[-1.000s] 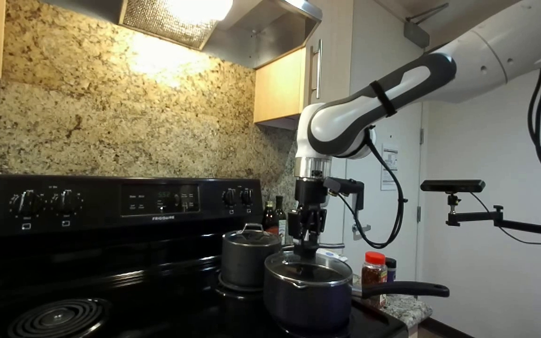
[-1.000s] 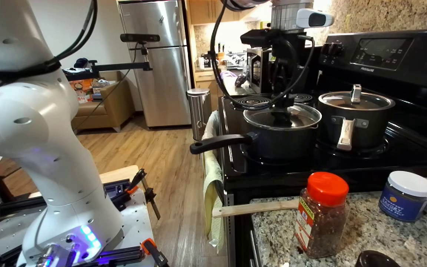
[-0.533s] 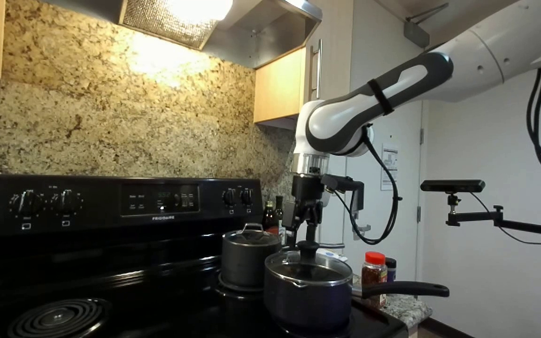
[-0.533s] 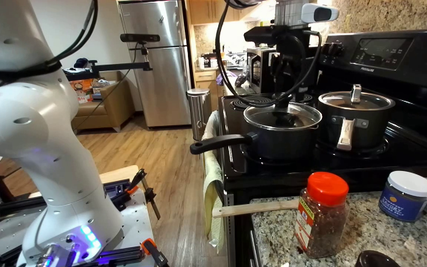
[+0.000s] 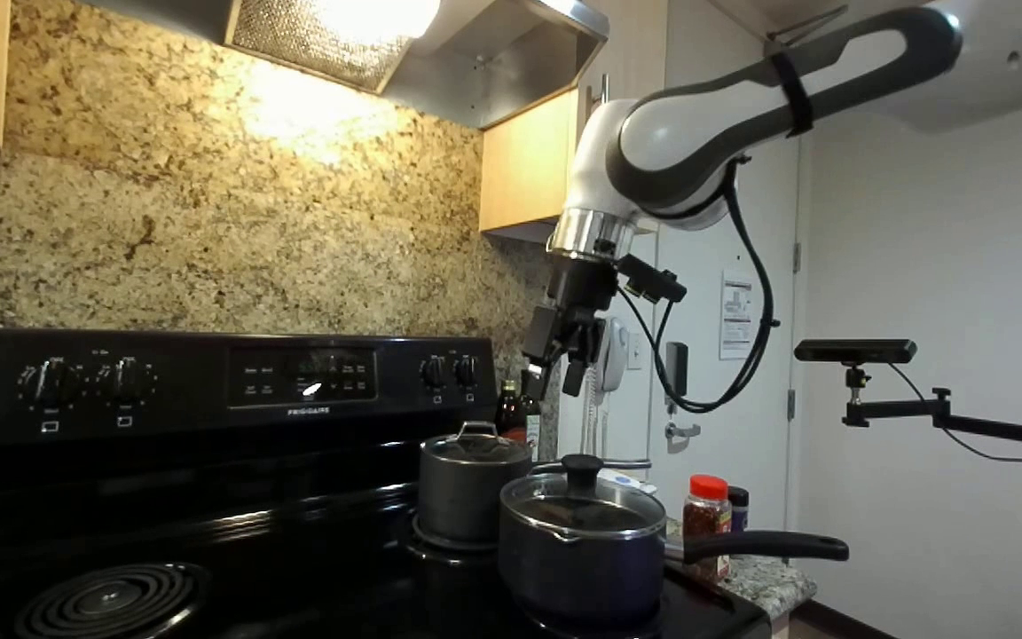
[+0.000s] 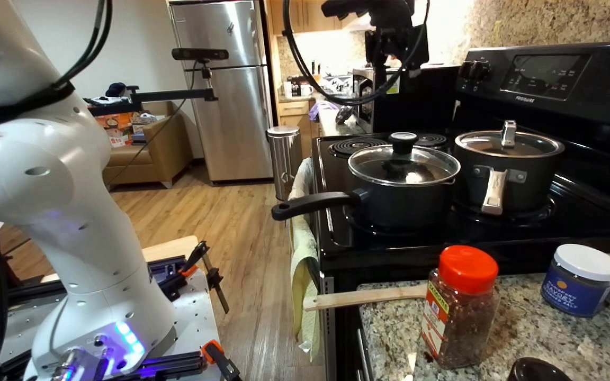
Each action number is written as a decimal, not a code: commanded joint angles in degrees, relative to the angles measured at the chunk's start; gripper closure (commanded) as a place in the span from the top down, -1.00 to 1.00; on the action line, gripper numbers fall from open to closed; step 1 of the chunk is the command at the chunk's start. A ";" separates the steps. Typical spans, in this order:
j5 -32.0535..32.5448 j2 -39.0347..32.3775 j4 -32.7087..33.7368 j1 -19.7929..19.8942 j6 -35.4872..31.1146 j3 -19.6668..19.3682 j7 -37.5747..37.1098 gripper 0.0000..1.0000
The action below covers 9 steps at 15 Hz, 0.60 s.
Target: Take the spoons out of the black pot then put the lid on the pot
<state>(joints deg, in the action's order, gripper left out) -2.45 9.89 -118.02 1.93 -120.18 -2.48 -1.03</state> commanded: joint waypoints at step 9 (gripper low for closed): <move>1.20 10.43 -0.44 -1.01 25.61 6.13 -14.15 1.00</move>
<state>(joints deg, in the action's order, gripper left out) -1.68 19.63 -118.84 0.98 -98.47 2.91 -11.85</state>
